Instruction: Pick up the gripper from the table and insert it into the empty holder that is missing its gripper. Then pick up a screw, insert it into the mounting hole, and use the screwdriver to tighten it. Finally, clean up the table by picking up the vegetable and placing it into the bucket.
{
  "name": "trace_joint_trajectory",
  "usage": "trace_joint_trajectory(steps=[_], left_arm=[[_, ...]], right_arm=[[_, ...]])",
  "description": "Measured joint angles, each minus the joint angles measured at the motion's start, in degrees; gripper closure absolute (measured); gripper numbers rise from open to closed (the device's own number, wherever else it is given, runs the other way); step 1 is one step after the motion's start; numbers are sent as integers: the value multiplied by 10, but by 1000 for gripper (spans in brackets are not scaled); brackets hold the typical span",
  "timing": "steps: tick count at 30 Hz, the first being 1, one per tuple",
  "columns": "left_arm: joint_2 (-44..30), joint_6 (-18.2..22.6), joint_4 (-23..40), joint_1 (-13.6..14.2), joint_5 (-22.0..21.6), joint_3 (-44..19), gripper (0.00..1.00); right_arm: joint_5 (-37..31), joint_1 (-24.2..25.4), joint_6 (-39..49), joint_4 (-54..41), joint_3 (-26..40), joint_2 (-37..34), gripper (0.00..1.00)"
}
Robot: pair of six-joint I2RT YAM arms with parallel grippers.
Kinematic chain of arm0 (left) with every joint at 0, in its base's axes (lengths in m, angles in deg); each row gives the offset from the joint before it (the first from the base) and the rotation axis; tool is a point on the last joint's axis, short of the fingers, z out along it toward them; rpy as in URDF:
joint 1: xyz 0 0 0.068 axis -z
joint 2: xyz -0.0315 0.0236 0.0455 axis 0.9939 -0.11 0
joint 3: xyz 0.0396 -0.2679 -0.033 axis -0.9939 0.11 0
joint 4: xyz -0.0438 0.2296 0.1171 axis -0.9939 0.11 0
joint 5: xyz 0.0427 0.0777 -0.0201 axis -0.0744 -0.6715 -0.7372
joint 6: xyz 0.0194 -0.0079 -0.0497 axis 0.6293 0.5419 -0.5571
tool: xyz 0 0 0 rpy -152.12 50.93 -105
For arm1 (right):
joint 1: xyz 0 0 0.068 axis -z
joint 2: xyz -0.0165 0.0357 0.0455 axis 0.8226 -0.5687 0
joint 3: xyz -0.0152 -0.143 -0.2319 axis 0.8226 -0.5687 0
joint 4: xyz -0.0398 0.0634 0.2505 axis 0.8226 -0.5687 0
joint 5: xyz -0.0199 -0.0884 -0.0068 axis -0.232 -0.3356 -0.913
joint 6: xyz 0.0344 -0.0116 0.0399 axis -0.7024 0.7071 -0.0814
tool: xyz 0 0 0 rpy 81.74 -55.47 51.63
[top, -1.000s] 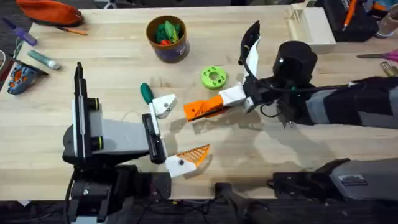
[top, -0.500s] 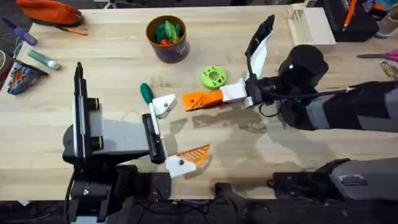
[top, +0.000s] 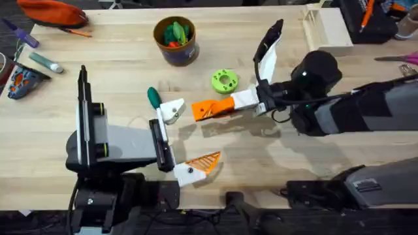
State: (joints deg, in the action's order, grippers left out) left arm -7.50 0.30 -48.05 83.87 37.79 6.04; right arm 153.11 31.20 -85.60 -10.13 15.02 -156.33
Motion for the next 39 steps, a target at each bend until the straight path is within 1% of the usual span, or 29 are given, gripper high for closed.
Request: trace_joint_trajectory(steps=[9,18,28,36,39], left_arm=[[0,0,0,0,0,0,15],[0,0,0,0,0,0,15],[0,0,0,0,0,0,17],[0,0,0,0,0,0,15],[0,0,0,0,0,0,15]], right_arm=[[17,-21,-32,0,0,0,992],[16,-24,-58,-8,3,0,992],[4,-41,-61,-9,30,0,992],[-6,-49,-62,-10,32,0,993],[-10,-50,-62,-29,32,0,993]])
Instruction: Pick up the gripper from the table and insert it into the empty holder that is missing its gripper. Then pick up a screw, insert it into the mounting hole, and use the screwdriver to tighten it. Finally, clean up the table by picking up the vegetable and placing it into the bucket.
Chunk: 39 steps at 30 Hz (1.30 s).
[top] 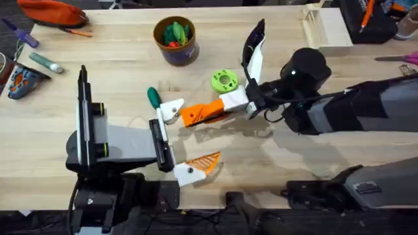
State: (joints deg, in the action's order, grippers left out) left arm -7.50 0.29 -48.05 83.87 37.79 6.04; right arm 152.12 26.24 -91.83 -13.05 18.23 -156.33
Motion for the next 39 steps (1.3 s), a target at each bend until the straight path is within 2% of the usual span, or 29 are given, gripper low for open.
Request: trace_joint_trajectory(steps=[39], left_arm=[[0,0,0,0,0,0,16]], right_arm=[[-20,-7,3,-29,14,0,993]])
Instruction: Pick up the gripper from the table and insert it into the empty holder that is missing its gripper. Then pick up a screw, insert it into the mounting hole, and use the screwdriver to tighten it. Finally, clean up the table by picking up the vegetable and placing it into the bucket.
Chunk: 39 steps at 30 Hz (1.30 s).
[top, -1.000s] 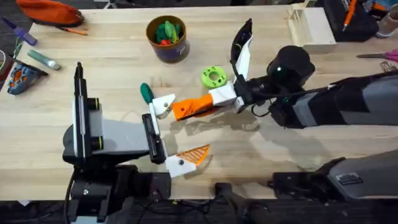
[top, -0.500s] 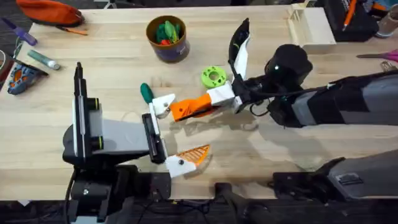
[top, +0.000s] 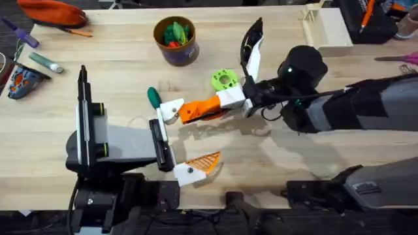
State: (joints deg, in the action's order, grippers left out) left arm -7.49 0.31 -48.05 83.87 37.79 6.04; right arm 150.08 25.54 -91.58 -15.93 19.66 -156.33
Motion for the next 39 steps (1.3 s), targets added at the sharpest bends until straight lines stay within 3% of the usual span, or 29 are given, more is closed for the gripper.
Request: trace_joint_trajectory(steps=[15,39], left_arm=[[0,2,0,0,0,0,15],[0,0,-1,0,-4,0,15]], right_arm=[[5,-15,43,-59,29,0,993],[7,-23,70,-47,47,-27,993]])
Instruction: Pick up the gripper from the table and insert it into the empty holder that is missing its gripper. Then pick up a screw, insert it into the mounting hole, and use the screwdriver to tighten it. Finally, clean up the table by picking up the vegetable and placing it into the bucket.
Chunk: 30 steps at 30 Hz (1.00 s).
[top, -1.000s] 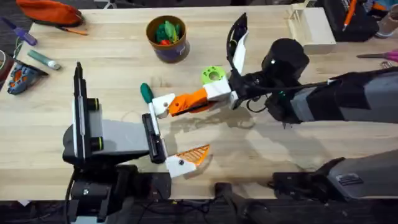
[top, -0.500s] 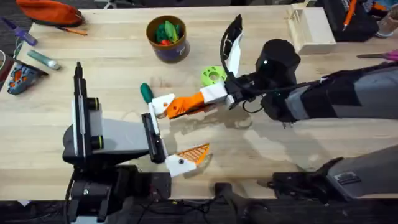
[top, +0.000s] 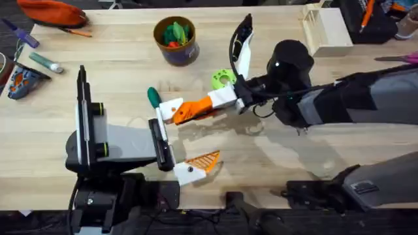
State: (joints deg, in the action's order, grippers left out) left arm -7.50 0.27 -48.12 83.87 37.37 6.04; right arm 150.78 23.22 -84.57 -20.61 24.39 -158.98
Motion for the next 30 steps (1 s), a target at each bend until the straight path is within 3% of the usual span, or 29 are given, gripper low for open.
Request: trace_joint_trajectory(steps=[11,30], left_arm=[[0,0,0,0,2,0,15],[0,0,-1,-1,-3,0,15]], right_arm=[[-52,-26,-12,0,8,-2,993],[-70,-32,-23,0,8,-2,993]])
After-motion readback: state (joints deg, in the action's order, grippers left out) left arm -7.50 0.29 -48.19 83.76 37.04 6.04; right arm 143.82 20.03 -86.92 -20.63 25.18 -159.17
